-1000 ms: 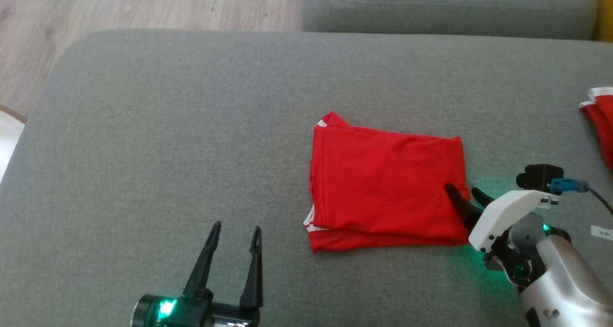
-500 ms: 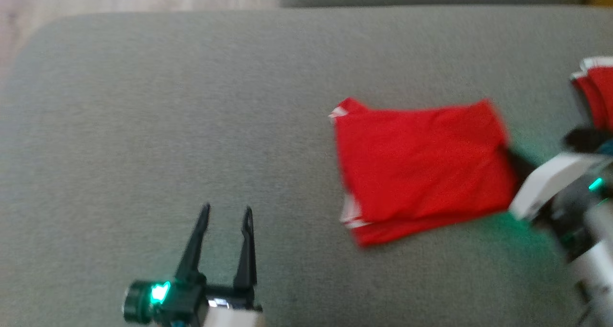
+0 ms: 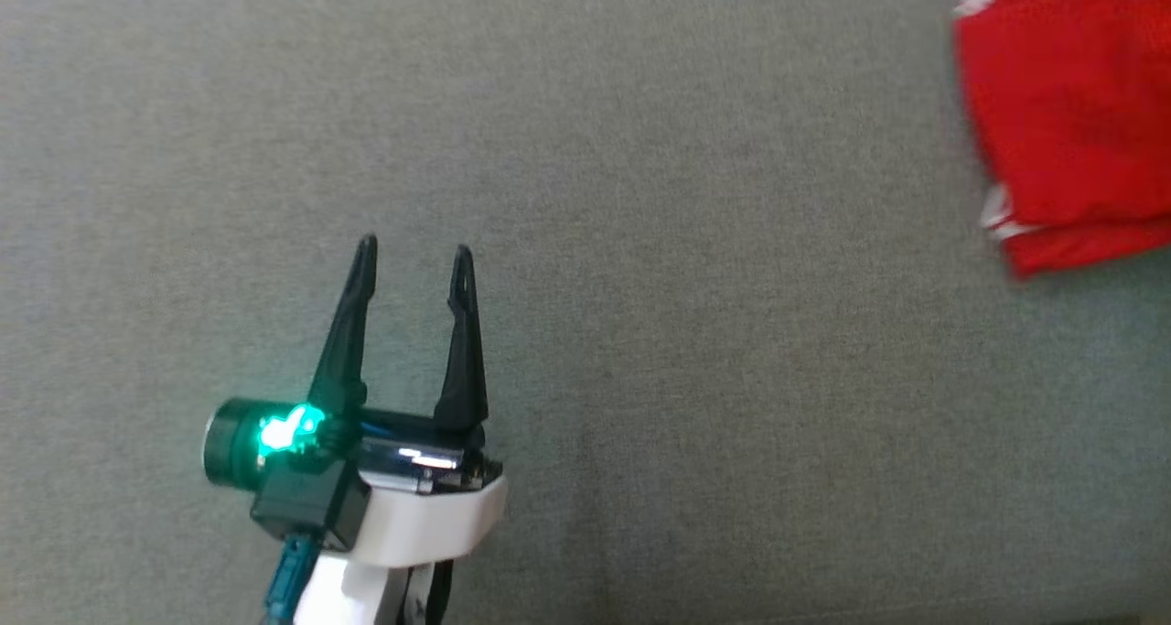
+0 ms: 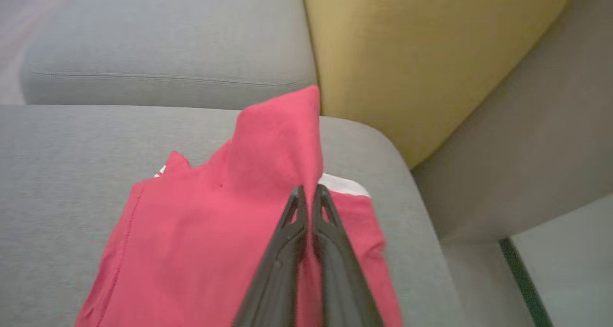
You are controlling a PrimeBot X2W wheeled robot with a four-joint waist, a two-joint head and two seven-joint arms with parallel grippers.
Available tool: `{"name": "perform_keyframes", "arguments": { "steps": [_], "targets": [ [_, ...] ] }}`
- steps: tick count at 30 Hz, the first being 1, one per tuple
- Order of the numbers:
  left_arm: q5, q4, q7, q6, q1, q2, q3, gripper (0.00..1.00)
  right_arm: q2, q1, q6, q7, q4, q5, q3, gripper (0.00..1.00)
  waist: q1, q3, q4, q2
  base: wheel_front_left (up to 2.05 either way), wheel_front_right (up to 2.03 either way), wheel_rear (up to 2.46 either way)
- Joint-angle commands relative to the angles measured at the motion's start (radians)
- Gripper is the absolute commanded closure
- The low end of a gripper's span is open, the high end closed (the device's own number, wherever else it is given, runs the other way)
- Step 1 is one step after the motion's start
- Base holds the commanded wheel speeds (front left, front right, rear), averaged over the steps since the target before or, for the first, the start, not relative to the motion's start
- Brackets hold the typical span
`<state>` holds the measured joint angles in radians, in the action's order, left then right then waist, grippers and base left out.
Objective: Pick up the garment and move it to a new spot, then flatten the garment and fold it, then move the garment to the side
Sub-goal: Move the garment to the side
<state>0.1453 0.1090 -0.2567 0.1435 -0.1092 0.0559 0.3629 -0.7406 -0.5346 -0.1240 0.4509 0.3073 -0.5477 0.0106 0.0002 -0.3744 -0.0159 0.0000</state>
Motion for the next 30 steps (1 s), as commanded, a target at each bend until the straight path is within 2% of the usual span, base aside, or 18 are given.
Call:
{"name": "perform_keyframes", "arguments": {
  "steps": [1, 2, 3, 4, 7, 10, 16, 21, 26, 28, 30],
  "targets": [
    [0.0, 0.041, -0.005, -0.002, -0.022, -0.006, -0.025, 0.0, -0.051, -0.012, -0.007, 0.012, -0.038, 0.018, 0.032, 1.0, -0.0002, -0.027, -0.013, 0.0, 0.0, 0.0, 0.0],
    [0.0, 0.042, -0.005, -0.007, -0.027, -0.006, -0.023, 0.0, -0.05, -0.012, -0.007, 0.021, -0.042, 0.034, 0.067, 1.0, -0.0002, -0.034, -0.013, 0.0, 0.0, 0.0, 0.0],
    [-0.001, 0.043, -0.005, -0.009, -0.031, -0.006, -0.022, 0.0, -0.042, -0.012, -0.007, 0.029, -0.048, 0.054, 0.099, 0.1, -0.0002, -0.038, -0.013, 0.0, 0.0, 0.0, 0.0],
    [-0.003, 0.042, -0.005, -0.01, -0.036, -0.006, -0.021, 0.0, -0.03, -0.011, -0.007, 0.031, -0.058, 0.076, 0.126, 0.0, -0.0002, -0.04, -0.012, 0.0, 0.0, 0.0, 0.0],
    [0.011, 0.035, -0.005, -0.007, -0.044, -0.006, -0.027, 0.0, 0.051, 0.002, -0.007, 0.02, -0.103, 0.133, 0.174, 0.0, -0.0002, -0.028, -0.006, 0.0, 0.0, 0.0, 0.0],
    [0.034, 0.022, -0.005, -0.009, -0.044, -0.006, -0.037, 0.0, 0.16, 0.046, -0.007, -0.017, -0.162, 0.17, 0.163, 0.0, -0.0002, 0.014, 0.002, 0.0, 0.0, 0.0, 0.0],
    [0.0, -0.002, -0.005, -0.03, 0.001, -0.006, -0.047, 0.0, 0.365, 0.201, -0.007, -0.14, -0.203, 0.181, 0.04, 0.0, -0.0002, 0.146, 0.025, 0.0, 0.0, 0.0, 0.0],
    [0.003, -0.014, -0.005, -0.02, 0.078, -0.006, -0.07, 0.0, 0.504, 0.32, -0.007, -0.324, -0.136, 0.145, -0.089, 0.0, -0.0002, 0.257, 0.047, 0.0, 0.0, 0.0, 0.0],
    [0.018, -0.024, -0.005, -0.005, 0.163, -0.006, -0.089, 0.0, 0.574, 0.421, -0.007, -0.575, -0.047, 0.133, -0.182, 0.0, -0.0002, 0.362, 0.069, 0.0, 0.0, 0.0, 0.0],
    [0.024, -0.021, -0.005, 0.0, 0.196, -0.006, -0.1, 0.0, 0.578, 0.457, -0.007, -0.661, -0.019, 0.176, -0.21, 0.0, -0.0002, 0.389, 0.074, 0.0, 0.0, 0.0, 0.0],
    [0.025, -0.018, -0.005, 0.0, 0.224, -0.006, -0.113, 0.0, 0.582, 0.487, -0.007, -0.699, -0.006, 0.226, -0.225, 0.0, -0.0002, 0.41, 0.073, 0.0, 0.0, 0.0, 0.0]
  ]
}}
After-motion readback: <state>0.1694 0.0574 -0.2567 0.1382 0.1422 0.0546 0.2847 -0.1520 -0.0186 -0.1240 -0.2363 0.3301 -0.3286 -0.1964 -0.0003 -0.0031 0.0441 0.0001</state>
